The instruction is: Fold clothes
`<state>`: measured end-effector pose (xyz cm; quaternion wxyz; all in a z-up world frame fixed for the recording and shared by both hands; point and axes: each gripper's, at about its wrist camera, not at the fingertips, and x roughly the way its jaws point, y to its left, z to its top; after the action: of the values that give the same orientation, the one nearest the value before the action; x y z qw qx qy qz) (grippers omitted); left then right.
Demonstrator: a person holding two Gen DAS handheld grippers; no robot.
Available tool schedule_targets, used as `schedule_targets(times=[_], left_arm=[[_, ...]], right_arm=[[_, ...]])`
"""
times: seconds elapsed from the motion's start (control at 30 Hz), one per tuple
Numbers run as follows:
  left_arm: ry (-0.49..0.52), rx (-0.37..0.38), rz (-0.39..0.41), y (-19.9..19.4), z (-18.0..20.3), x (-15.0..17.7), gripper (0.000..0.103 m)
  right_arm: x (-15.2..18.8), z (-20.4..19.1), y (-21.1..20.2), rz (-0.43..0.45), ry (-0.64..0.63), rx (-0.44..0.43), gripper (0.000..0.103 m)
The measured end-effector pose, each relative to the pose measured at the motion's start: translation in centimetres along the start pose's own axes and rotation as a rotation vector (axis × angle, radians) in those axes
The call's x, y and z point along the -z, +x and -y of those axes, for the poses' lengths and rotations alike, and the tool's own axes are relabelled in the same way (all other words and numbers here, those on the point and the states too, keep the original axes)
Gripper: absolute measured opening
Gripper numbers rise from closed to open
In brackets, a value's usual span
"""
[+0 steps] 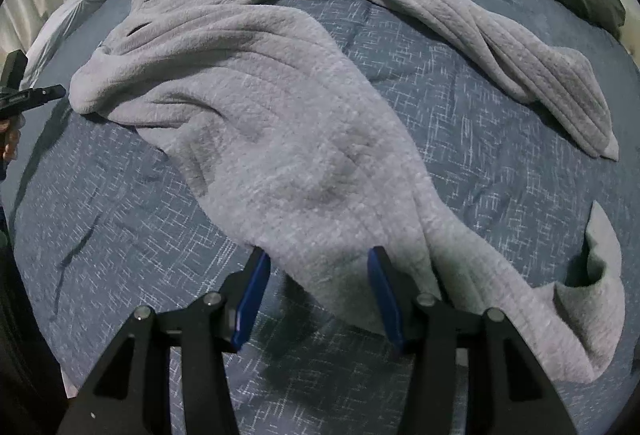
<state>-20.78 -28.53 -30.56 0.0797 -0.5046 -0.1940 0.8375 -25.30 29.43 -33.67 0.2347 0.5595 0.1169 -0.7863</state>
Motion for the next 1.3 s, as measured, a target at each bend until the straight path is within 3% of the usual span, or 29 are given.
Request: schedule_targets(times=[0.23,0.27,0.3,0.33,0.57,0.8,0.83,0.97,1.0,1.3], left_arm=[[0.039,-0.023,-0.01,1.7,0.5,-0.6,0.046],[0.047,-0.027,-0.012,1.8,0.6,-0.6,0.042],[0.053,-0.027,-0.013,1.8,0.7,-0.6,0.028],[0.057,-0.025,-0.013,1.8,0.7,-0.6,0.025],[0.085,-0.025,-0.011,1.3,1.1,-0.5,0.014],[0.119,-0.046,0.027,-2.1,2.2,-1.1,0.012],[0.124,-0.053,0.029,-2.7,2.3,-1.1,0.012],[0.125,-0.084,0.036,-4.8,2.4,-1.3,0.012],[0.123,-0.09,0.039,-5.3,2.4,-1.3,0.012],[0.14,-0.127,0.068,-10.0,2.8,-2.3,0.011]], right_arm=[[-0.2,-0.6,0.1,0.005,0.002,-0.01,0.052],[-0.2,-0.6,0.1,0.005,0.005,-0.013,0.052],[-0.2,-0.5,0.1,0.005,0.009,-0.015,0.052],[-0.2,-0.4,0.2,0.006,0.014,-0.018,0.052],[-0.3,-0.2,0.8,0.002,0.031,-0.023,0.052],[-0.4,-0.4,0.4,0.003,0.0,-0.028,0.051],[-0.4,-0.5,0.3,0.003,-0.008,-0.031,0.049],[-0.8,-0.5,0.2,0.005,-0.015,-0.041,0.013],[-0.9,-0.5,-0.3,0.018,-0.016,-0.044,0.008],[-1.6,0.0,-7.5,0.103,-0.077,-0.088,0.003]])
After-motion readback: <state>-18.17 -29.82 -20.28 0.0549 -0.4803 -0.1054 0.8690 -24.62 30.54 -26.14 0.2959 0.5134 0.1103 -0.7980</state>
